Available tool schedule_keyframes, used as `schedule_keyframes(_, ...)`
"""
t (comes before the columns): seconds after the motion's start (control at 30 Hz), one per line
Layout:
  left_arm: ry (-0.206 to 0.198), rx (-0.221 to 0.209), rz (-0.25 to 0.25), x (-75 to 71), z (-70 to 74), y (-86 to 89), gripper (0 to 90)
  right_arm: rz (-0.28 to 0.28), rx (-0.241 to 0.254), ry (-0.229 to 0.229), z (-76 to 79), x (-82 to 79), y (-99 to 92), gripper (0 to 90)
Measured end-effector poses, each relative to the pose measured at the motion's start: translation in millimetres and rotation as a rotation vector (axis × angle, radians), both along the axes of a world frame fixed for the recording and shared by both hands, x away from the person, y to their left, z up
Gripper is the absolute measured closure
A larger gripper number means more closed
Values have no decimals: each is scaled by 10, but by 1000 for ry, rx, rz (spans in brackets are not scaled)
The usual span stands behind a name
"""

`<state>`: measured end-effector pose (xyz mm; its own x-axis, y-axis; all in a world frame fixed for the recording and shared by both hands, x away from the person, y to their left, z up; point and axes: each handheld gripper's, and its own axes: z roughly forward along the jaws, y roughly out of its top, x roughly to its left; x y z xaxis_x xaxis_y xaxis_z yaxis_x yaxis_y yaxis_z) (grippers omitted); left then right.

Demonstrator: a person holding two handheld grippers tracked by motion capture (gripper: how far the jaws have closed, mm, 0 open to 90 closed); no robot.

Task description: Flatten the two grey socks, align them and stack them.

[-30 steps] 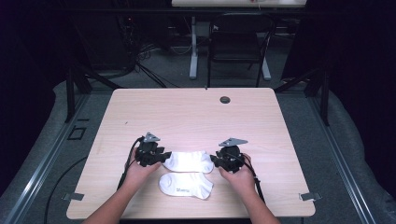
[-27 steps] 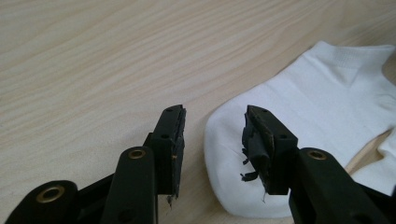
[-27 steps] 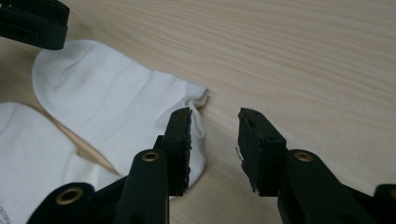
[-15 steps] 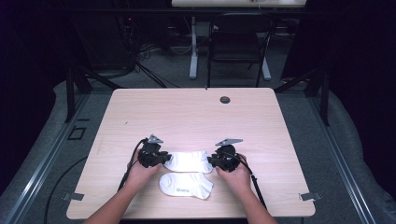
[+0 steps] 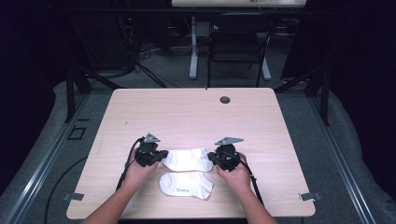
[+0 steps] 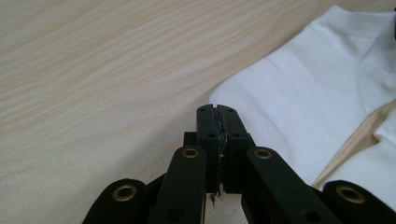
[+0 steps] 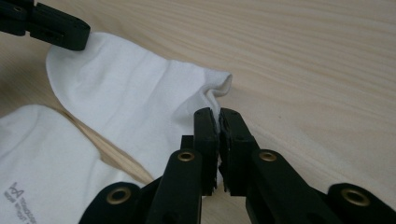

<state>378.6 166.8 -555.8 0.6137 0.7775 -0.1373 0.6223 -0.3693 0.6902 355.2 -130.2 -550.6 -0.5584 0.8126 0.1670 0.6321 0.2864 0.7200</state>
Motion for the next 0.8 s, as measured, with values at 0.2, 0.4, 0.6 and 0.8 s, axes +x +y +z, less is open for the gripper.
schedule_keyframes(0.2, -23, -29, -2, -42, 93, 70, 886, 17, 4, -22, 118, -66, 28, 860)
schedule_keyframes(0.4, -48, -20, -38, -146, 228, 93, 886, 42, 24, -51, 247, -195, 33, 860)
schedule_keyframes(0.6, -56, -24, -64, -265, 252, 91, 886, 61, 34, -54, 284, -366, 5, 860)
schedule_keyframes(0.8, -47, -40, -82, -438, 225, 118, 886, 78, 29, -48, 288, -550, -38, 860)
